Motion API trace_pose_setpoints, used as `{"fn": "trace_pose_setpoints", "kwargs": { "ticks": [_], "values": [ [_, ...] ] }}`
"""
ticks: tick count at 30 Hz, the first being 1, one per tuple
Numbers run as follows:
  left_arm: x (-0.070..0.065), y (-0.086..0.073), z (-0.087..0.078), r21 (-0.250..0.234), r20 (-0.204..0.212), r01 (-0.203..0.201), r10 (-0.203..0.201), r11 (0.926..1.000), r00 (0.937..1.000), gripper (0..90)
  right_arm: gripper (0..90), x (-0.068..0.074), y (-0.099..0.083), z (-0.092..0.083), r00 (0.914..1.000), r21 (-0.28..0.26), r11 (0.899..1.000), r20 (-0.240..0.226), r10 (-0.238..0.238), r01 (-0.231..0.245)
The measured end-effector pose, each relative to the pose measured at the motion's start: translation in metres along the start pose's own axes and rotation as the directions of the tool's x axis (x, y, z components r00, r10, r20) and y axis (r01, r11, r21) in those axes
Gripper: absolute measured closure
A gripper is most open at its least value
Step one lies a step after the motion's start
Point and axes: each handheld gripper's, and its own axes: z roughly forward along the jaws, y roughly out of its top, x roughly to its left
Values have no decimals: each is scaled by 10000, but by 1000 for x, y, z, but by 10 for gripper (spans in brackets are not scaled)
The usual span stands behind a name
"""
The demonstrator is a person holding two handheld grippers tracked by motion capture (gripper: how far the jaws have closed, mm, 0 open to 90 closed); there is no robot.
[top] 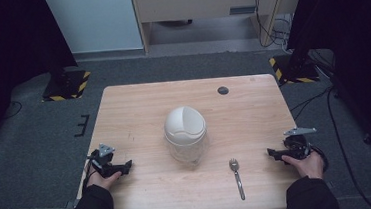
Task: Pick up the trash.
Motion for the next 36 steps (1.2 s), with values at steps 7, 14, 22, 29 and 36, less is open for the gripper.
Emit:
{"fn": "trace_pose_setpoints", "kwargs": {
  "ticks": [7,14,22,29,36],
  "values": [
    [0,0,0,10,70,-87,87,10000,9999,0,276,10,17,-20,10000,-1567,9876,22,-19,22],
    [-1,0,0,-5,156,-150,150,9999,9998,0,282,20,30,-41,9999,-2953,9554,-129,-43,3],
    [-2,0,0,13,227,-215,214,9998,9995,0,280,33,46,-63,9986,-3696,9283,-145,-499,411],
    [-4,4,-1,141,398,-394,388,9991,9985,54,279,46,62,-79,9964,-4523,8898,-259,-808,604],
    [-5,5,-1,118,348,-299,295,9995,9990,87,276,57,73,-93,9938,-5044,8602,-332,-1064,753]
  ]
}}
